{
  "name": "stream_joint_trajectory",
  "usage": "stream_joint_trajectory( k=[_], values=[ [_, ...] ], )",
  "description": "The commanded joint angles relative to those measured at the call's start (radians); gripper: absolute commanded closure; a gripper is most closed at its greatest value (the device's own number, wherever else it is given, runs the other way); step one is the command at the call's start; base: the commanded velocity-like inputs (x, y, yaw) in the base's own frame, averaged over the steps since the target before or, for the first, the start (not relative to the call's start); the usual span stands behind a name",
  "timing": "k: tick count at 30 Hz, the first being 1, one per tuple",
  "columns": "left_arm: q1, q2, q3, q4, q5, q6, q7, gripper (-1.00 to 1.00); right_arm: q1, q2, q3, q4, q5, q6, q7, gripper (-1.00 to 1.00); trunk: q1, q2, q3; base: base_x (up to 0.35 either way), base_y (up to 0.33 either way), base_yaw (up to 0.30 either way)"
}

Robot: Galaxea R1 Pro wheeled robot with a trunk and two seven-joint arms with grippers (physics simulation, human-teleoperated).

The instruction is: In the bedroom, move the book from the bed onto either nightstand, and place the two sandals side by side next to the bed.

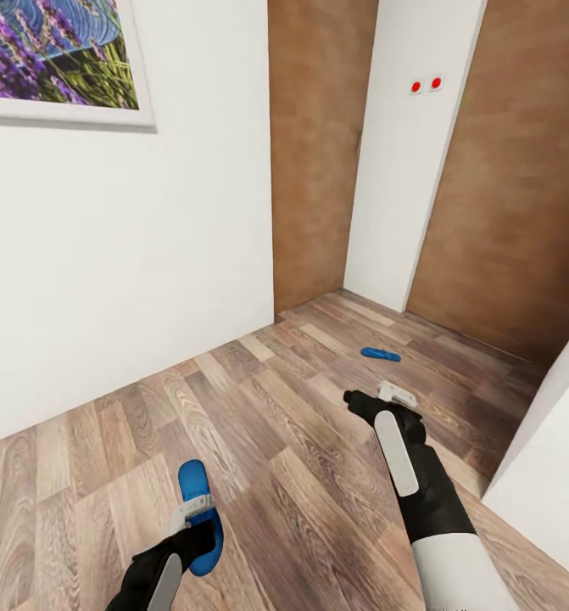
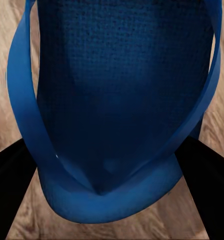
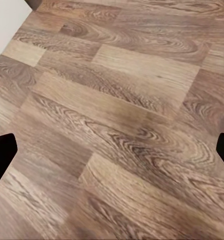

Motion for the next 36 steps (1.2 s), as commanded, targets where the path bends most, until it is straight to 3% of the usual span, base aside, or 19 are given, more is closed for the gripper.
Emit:
stream_joint_trajectory(
  k=[1,4,10,36],
  values=[
    [0.0,-0.001,0.001,-0.002,0.011,0.004,0.007,1.0,-0.001,0.001,-0.017,0.0,-0.011,0.001,-0.011,-1.0,0.0,0.0,-0.001,0.321,0.0,0.0],
    [0.0,-0.001,0.0,-0.002,0.01,0.004,0.007,1.0,-0.001,0.001,-0.053,0.003,-0.012,-0.011,-0.015,-1.0,0.0,0.0,-0.001,0.321,0.0,0.0],
    [0.0,-0.001,0.0,-0.001,0.01,0.004,0.008,1.0,0.0,-0.002,-0.089,0.018,-0.014,-0.04,-0.019,-1.0,0.0,0.0,-0.001,0.321,0.0,0.0],
    [0.0,-0.001,0.0,0.003,0.012,0.004,0.007,1.0,0.004,-0.001,-0.103,0.038,-0.019,-0.049,-0.017,-1.0,0.0,0.0,-0.001,0.321,0.001,0.0]
  ],
)
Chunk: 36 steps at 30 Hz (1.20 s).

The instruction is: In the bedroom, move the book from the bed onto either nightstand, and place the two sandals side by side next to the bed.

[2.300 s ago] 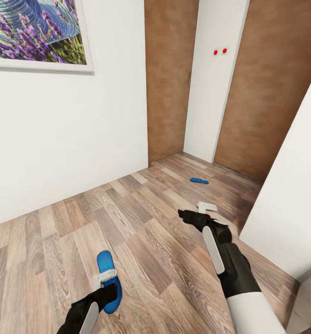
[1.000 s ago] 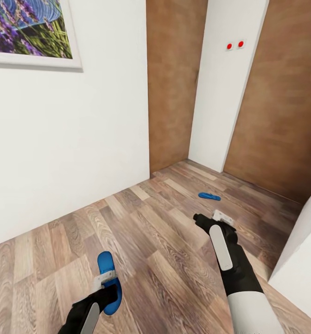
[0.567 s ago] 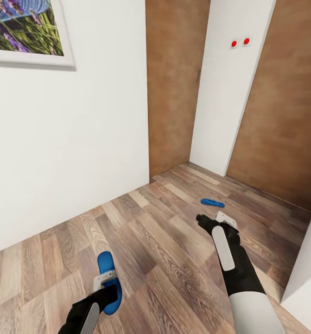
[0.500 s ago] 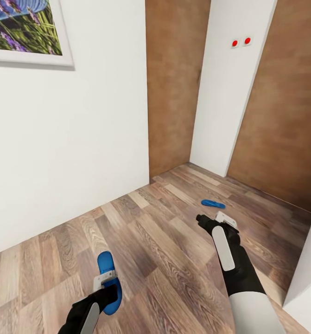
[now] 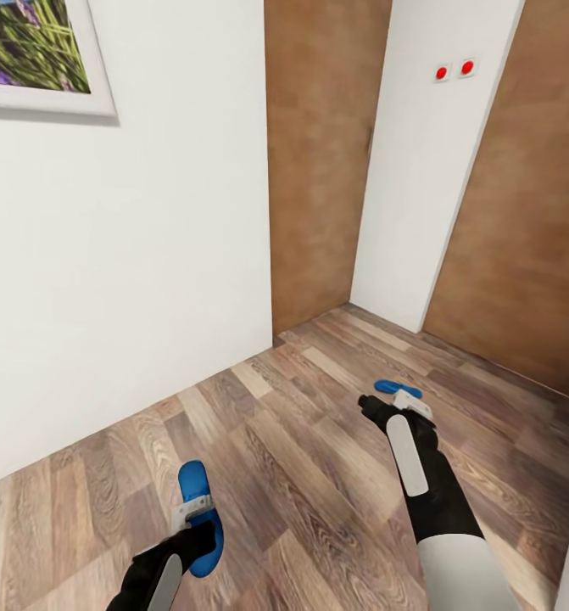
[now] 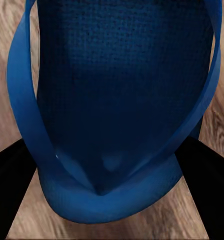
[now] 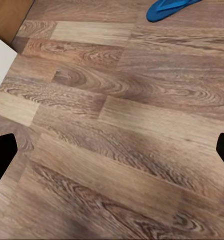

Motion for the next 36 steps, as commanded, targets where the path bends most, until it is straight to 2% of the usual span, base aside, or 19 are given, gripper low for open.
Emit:
stream_joint_trajectory(
  k=[1,4,5,9,13,17,18,19,20,22,23,25,26,27,30,31,32,36],
  values=[
    [0.0,-0.001,0.001,-0.001,0.011,0.004,0.007,1.0,-0.001,0.001,-0.007,0.001,-0.015,0.001,-0.008,-1.0,0.0,0.0,-0.001,0.321,0.035,0.0],
    [0.0,-0.001,0.002,0.0,0.011,0.004,0.006,1.0,-0.001,0.002,-0.038,0.008,-0.042,0.001,-0.009,-1.0,0.0,0.0,-0.001,0.321,0.07,0.0],
    [0.0,0.0,0.002,0.0,0.011,0.004,0.006,1.0,-0.001,0.002,-0.055,0.011,-0.065,-0.001,-0.01,-1.0,0.0,0.0,-0.001,0.318,0.118,0.0],
    [-0.001,-0.001,0.002,0.008,0.012,0.004,0.006,1.0,0.0,-0.001,-0.081,0.033,-0.102,-0.009,-0.006,-1.0,0.0,0.0,-0.001,0.316,0.146,0.0],
    [-0.004,0.0,0.002,0.028,0.011,0.004,0.006,1.0,-0.001,-0.004,-0.091,0.043,-0.114,-0.027,-0.002,-1.0,0.0,0.0,-0.001,0.313,0.173,0.0],
    [-0.005,0.001,0.003,0.037,0.011,0.005,0.006,1.0,-0.001,-0.004,-0.107,0.058,-0.119,-0.106,-0.017,-1.0,0.0,0.0,-0.001,0.312,0.179,0.0],
    [-0.005,0.001,0.003,0.038,0.01,0.005,0.006,1.0,-0.001,-0.003,-0.116,0.064,-0.119,-0.118,-0.026,-1.0,0.0,0.0,-0.001,0.312,0.18,0.0],
    [-0.005,0.001,0.003,0.04,0.011,0.005,0.006,1.0,-0.003,0.0,-0.147,0.085,-0.123,-0.145,-0.072,-1.0,0.0,0.0,-0.001,0.312,0.181,0.0],
    [-0.005,0.001,0.004,0.04,0.011,0.005,0.006,1.0,-0.004,0.001,-0.156,0.093,-0.132,-0.152,-0.089,-1.0,0.0,0.0,-0.001,0.312,0.181,0.0],
    [-0.005,0.0,0.003,0.044,0.012,0.006,0.006,1.0,-0.005,0.001,-0.172,0.109,-0.186,-0.166,-0.127,-1.0,0.0,0.0,-0.001,0.312,0.181,0.0],
    [-0.005,0.0,0.002,0.051,0.012,0.006,0.006,1.0,-0.005,0.0,-0.178,0.116,-0.236,-0.176,-0.143,-1.0,0.0,0.0,-0.001,0.312,0.169,0.0],
    [-0.005,0.0,0.001,0.061,0.011,0.006,0.005,1.0,-0.006,-0.002,-0.182,0.121,-0.284,-0.187,-0.161,-1.0,0.0,0.0,-0.001,0.313,0.14,0.0],
    [-0.007,-0.001,-0.004,0.077,0.009,0.007,0.003,1.0,-0.038,-0.006,-0.19,0.128,-0.372,-0.231,-0.309,-1.0,0.0,0.0,-0.001,0.326,-0.023,0.0],
    [-0.007,-0.001,-0.012,0.079,0.009,0.007,0.003,1.0,-0.047,-0.007,-0.19,0.13,-0.386,-0.242,-0.341,-1.0,0.0,0.0,-0.001,0.327,-0.061,0.0],
    [-0.008,0.0,-0.029,0.081,0.009,0.007,0.003,1.0,-0.053,-0.008,-0.191,0.132,-0.402,-0.249,-0.362,-1.0,0.0,0.0,-0.001,0.328,-0.086,0.0],
    [-0.008,0.0,-0.046,0.083,0.009,0.007,0.003,1.0,-0.057,-0.01,-0.192,0.133,-0.421,-0.253,-0.376,-1.0,0.0,0.0,-0.001,0.329,-0.103,0.0],
    [-0.009,0.001,-0.067,0.086,0.009,0.007,0.003,1.0,-0.06,-0.012,-0.192,0.134,-0.465,-0.257,-0.39,-1.0,0.0,0.0,-0.001,0.328,-0.129,0.0],
    [-0.009,0.001,-0.075,0.088,0.009,0.01,0.003,1.0,-0.062,-0.015,-0.192,0.134,-0.497,-0.259,-0.396,-1.0,0.0,0.0,-0.001,0.323,-0.147,0.0]
  ],
)
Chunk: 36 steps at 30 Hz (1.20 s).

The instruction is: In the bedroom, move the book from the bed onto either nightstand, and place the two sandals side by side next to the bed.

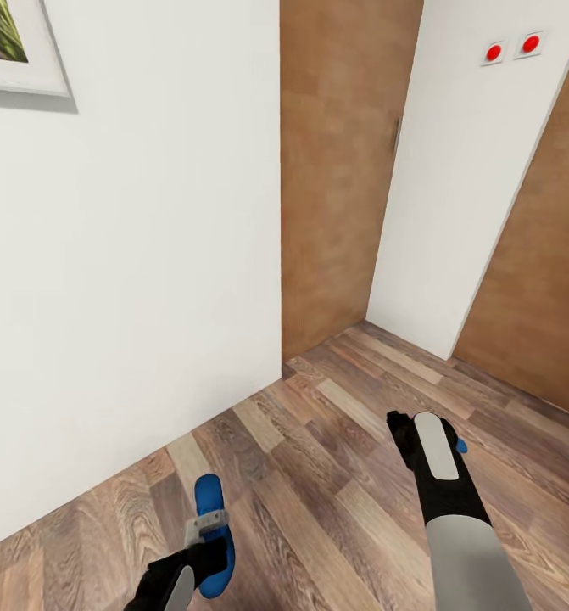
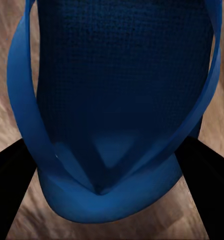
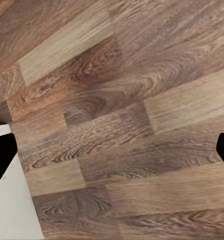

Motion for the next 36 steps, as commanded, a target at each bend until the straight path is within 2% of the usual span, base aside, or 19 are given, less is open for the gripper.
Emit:
stream_joint_trajectory(
  k=[1,5,6,7,17,21,23,24,30,36],
  values=[
    [-0.007,0.0,-0.036,0.01,0.009,0.009,0.01,1.0,-0.003,-0.004,-0.003,-0.001,-0.021,0.008,-0.013,-1.0,0.0,0.0,-0.001,0.303,-0.202,0.0],
    [-0.012,0.0,-0.041,0.022,0.009,0.01,0.01,1.0,-0.003,-0.008,-0.004,-0.001,-0.022,0.007,-0.017,-1.0,0.0,0.0,-0.001,0.301,-0.205,0.0],
    [-0.015,-0.001,-0.046,0.03,0.009,0.01,0.011,1.0,-0.02,-0.062,-0.046,0.081,-0.027,0.007,-0.033,-1.0,0.0,0.0,-0.001,0.298,-0.209,0.0],
    [-0.016,-0.001,-0.046,0.031,0.009,0.01,0.011,1.0,-0.031,-0.072,-0.057,0.114,-0.027,0.006,-0.035,-1.0,0.0,0.0,-0.001,0.298,-0.209,0.0],
    [-0.016,-0.001,-0.047,0.032,0.009,0.01,0.011,1.0,-0.046,-0.091,-0.075,0.153,-0.034,0.006,-0.038,-1.0,0.0,0.0,-0.001,0.298,-0.209,0.0],
    [-0.016,-0.002,-0.05,0.031,0.008,0.01,0.011,1.0,-0.05,-0.102,-0.115,0.167,-0.035,0.007,-0.038,-1.0,0.0,0.0,-0.003,0.298,-0.209,0.0],
    [-0.016,-0.002,-0.051,0.029,0.009,0.012,0.011,1.0,-0.05,-0.121,-0.126,0.185,-0.037,0.007,-0.037,-1.0,0.0,0.0,-0.005,0.298,-0.209,0.0],
    [-0.017,-0.003,-0.052,0.02,0.009,0.016,0.009,1.0,-0.067,-0.175,-0.14,0.258,-0.089,0.008,-0.036,-1.0,0.0,0.0,-0.006,0.298,-0.209,0.0],
    [-0.023,-0.003,-0.053,0.017,0.01,0.021,0.007,1.0,-0.085,-0.195,-0.142,0.337,-0.135,0.013,-0.035,-1.0,0.0,0.0,-0.006,0.3,-0.201,0.0],
    [-0.028,-0.004,-0.053,0.016,0.01,0.033,0.007,1.0,-0.093,-0.198,-0.141,0.371,-0.14,0.018,-0.037,-1.0,0.0,0.0,-0.006,0.308,-0.17,0.0]
  ],
)
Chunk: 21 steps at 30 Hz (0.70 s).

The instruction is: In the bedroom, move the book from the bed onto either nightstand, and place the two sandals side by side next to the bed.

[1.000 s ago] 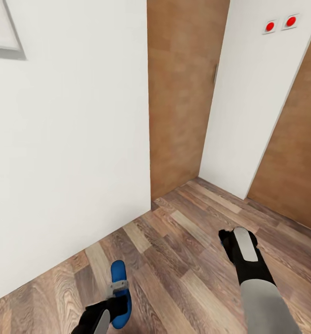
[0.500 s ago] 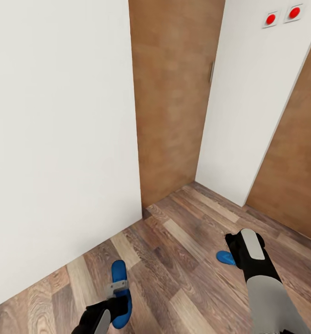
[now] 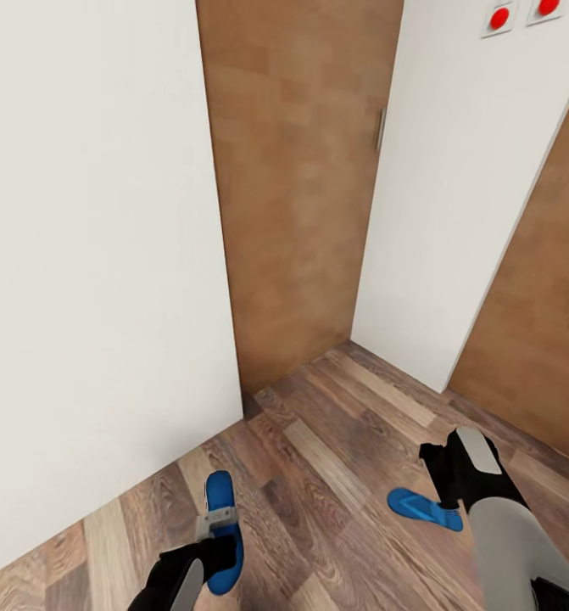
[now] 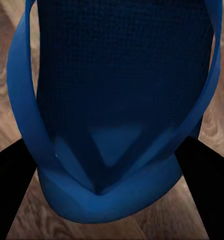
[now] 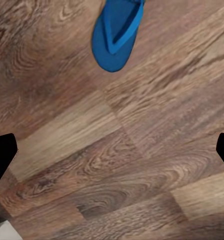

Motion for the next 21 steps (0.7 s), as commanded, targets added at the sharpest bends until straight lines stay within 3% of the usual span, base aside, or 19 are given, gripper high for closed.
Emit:
stream_joint_trajectory(
  k=[1,9,14,21],
  values=[
    [-0.001,0.0,-0.002,-0.002,0.011,0.009,0.009,1.0,-0.008,0.0,-0.001,0.014,-0.002,0.011,-0.005,-1.0,0.0,0.0,-0.001,0.31,-0.16,0.0],
    [-0.002,-0.002,-0.002,-0.002,0.01,0.018,0.013,1.0,-0.041,0.001,-0.002,0.093,-0.003,0.012,-0.008,-1.0,0.0,0.0,-0.001,0.302,-0.132,0.0],
    [-0.003,-0.01,-0.003,-0.01,0.01,0.026,0.024,1.0,-0.049,0.005,-0.004,0.106,-0.003,0.003,-0.008,-1.0,0.0,0.0,-0.001,0.11,-0.038,0.0],
    [-0.004,-0.017,-0.004,-0.154,0.025,0.153,0.088,1.0,-0.061,0.002,-0.006,0.109,-0.008,-0.001,-0.008,-1.0,0.001,-0.001,-0.005,0.027,-0.009,0.0]
  ],
)
